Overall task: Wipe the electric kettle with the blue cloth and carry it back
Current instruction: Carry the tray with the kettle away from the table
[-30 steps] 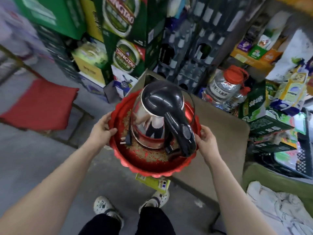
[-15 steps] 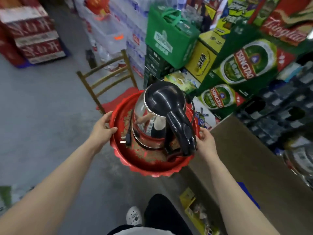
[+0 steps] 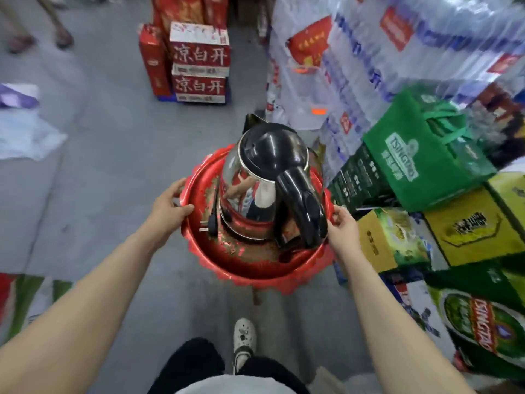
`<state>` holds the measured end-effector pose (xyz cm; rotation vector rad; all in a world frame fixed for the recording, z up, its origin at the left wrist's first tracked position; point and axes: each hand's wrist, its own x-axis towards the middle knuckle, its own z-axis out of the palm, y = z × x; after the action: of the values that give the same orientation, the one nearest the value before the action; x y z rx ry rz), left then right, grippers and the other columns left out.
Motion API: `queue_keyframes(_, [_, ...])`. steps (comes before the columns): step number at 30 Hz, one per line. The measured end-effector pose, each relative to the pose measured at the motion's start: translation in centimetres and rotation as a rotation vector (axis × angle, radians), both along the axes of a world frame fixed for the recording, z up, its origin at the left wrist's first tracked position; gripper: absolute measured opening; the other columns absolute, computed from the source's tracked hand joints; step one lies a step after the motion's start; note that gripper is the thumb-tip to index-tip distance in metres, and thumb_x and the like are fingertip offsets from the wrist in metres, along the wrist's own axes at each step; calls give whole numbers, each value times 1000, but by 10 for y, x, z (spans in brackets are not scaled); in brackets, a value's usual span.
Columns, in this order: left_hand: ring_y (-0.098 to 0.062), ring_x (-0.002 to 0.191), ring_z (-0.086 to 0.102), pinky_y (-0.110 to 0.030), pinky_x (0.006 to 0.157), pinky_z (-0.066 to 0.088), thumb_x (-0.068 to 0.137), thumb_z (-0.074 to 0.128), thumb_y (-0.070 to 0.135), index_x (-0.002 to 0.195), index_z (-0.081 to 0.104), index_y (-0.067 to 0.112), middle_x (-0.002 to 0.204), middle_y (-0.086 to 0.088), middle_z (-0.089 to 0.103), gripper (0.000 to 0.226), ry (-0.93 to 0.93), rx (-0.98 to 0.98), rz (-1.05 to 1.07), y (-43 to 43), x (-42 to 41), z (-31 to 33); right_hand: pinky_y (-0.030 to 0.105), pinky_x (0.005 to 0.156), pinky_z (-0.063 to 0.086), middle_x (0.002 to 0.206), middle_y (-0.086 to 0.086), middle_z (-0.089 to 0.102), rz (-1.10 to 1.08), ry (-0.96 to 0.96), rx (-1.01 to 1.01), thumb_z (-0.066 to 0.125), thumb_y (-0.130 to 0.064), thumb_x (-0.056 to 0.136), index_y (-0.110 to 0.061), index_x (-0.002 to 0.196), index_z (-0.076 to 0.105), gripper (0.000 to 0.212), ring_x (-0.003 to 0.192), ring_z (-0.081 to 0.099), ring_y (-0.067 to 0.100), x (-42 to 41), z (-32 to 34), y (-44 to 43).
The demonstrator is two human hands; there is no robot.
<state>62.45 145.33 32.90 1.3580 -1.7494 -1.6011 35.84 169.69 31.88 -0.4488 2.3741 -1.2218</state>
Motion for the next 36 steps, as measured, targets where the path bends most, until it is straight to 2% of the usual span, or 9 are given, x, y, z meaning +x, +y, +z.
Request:
queue_keyframes(3, [-26, 97, 54, -48, 93, 51, 83, 55, -13, 140, 49, 21, 128, -9, 55, 67, -4, 16, 77, -56, -7, -2, 38, 82, 53, 91, 4, 71, 82, 16, 11, 70, -8, 88, -13, 113, 65, 26, 79, 64, 16, -26, 2, -78])
queue_keyframes(6, [-26, 97, 52, -50, 94, 51, 83, 56, -13, 141, 48, 25, 127, -11, 52, 70, -2, 24, 151, -121, -16, -9, 12, 64, 47, 79, -6, 64, 123, 13, -11, 67, 0, 89, -14, 108, 61, 25, 60, 60, -6, -45, -2, -158])
queue_keyframes(8, [-25, 94, 52, -49, 91, 51, 79, 59, -9, 140, 49, 25, 122, -10, 52, 70, 12, 11, 160, -169, -23, -14, 7, 59, 46, 79, -8, 64, 134, 16, -9, 68, -1, 89, -13, 109, 61, 25, 59, 60, -7, -56, -7, -211])
queue_keyframes(11, [-19, 81, 51, -38, 78, 51, 82, 56, -12, 140, 49, 23, 116, -9, 52, 68, 20, 7, 144, -244, -35, -15, 27, 70, 53, 87, -2, 68, 128, 11, -15, 71, -8, 88, -13, 116, 63, 30, 70, 62, 7, -65, -17, -288])
queue_keyframes(15, [-23, 89, 51, -34, 79, 46, 85, 53, -15, 142, 47, 22, 118, -8, 52, 68, -1, 24, 109, -352, -52, -12, 33, 75, 53, 98, 6, 72, 57, -21, 5, 72, -11, 88, -17, 115, 64, 29, 80, 63, 13, -71, -18, -386])
queue_keyframes(18, [-17, 77, 53, -22, 67, 53, 85, 50, -17, 137, 49, 23, 108, -2, 56, 66, -10, 12, 65, -431, -74, -3, 42, 86, 55, 99, 4, 72, 24, -43, 34, 72, -15, 88, -22, 112, 63, 28, 87, 65, 18, -83, -22, -454])
queue_keyframes(22, [-4, 67, 55, -17, 58, 50, 84, 50, -19, 134, 49, 26, 94, 8, 53, 68, -4, -16, 26, -526, -115, 4, 37, 82, 57, 101, 0, 72, -21, -81, 31, 72, -16, 88, -22, 115, 62, 30, 89, 67, 16, -114, -25, -543])
queue_keyframes(29, [-7, 70, 52, -8, 51, 46, 84, 50, -19, 121, 47, 30, 92, 9, 53, 62, -6, -66, 22, -702, -206, -3, 23, 65, 50, 99, 0, 72, -6, -79, 3, 72, -15, 90, -18, 119, 61, 31, 76, 63, 4, -205, -38, -723])
queue_keyframes(36, [-16, 76, 56, -37, 79, 51, 85, 52, -14, 134, 49, 29, 109, -1, 54, 65, -69, -29, 16, -867, -283, -8, 24, 64, 50, 101, 1, 72, -1, -94, 56, 69, -22, 93, -20, 121, 60, 29, 86, 68, 15, -287, -32, -886])
